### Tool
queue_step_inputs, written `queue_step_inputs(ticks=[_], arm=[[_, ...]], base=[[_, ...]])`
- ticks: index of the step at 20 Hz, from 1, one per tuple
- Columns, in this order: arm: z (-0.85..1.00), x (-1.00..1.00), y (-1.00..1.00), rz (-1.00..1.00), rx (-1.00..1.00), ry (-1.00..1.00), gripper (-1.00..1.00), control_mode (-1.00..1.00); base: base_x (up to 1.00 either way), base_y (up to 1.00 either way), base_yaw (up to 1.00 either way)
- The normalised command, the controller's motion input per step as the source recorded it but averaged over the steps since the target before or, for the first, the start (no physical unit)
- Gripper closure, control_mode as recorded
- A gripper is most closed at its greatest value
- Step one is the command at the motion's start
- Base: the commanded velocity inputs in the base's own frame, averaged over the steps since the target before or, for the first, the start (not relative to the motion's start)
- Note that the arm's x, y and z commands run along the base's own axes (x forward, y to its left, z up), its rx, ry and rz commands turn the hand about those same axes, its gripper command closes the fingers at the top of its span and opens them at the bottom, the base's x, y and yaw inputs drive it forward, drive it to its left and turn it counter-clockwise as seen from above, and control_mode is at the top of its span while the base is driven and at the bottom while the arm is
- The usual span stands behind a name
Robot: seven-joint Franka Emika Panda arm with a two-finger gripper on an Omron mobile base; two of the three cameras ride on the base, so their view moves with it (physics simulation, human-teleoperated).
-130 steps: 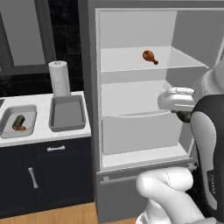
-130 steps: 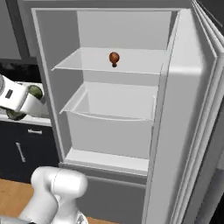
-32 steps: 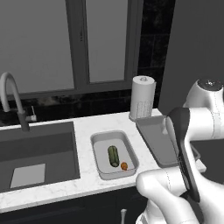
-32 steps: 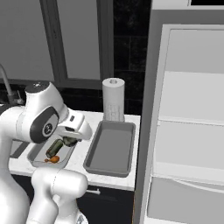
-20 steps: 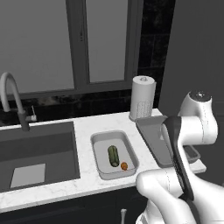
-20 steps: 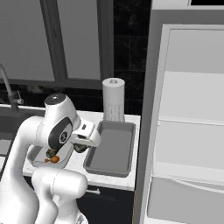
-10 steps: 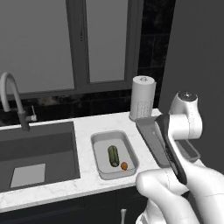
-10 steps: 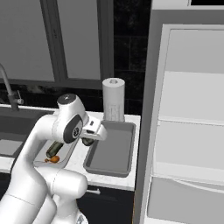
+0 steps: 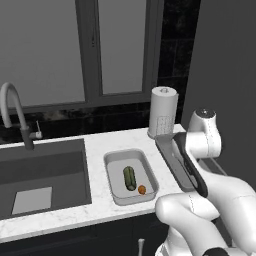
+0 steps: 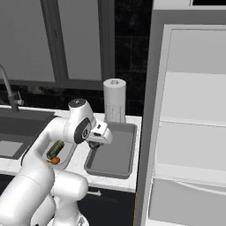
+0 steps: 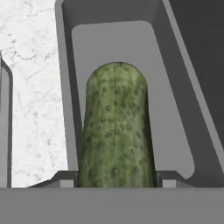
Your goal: Place one cucumber and one chicken drumstick in each tupperware on the nearby counter, to pack two identical lunches.
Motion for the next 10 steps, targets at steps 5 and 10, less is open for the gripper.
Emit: queue_step_inputs(ticks=[5, 10], arm=[[-0.55, 0.00, -0.08, 0.00, 0.00, 0.04, 1.00, -1.00], [-0.55, 0.01, -0.05, 0.00, 0.00, 0.05, 1.00, -1.00]], base=[[0.00, 0.00, 0.00], [0.00, 0.00, 0.00]])
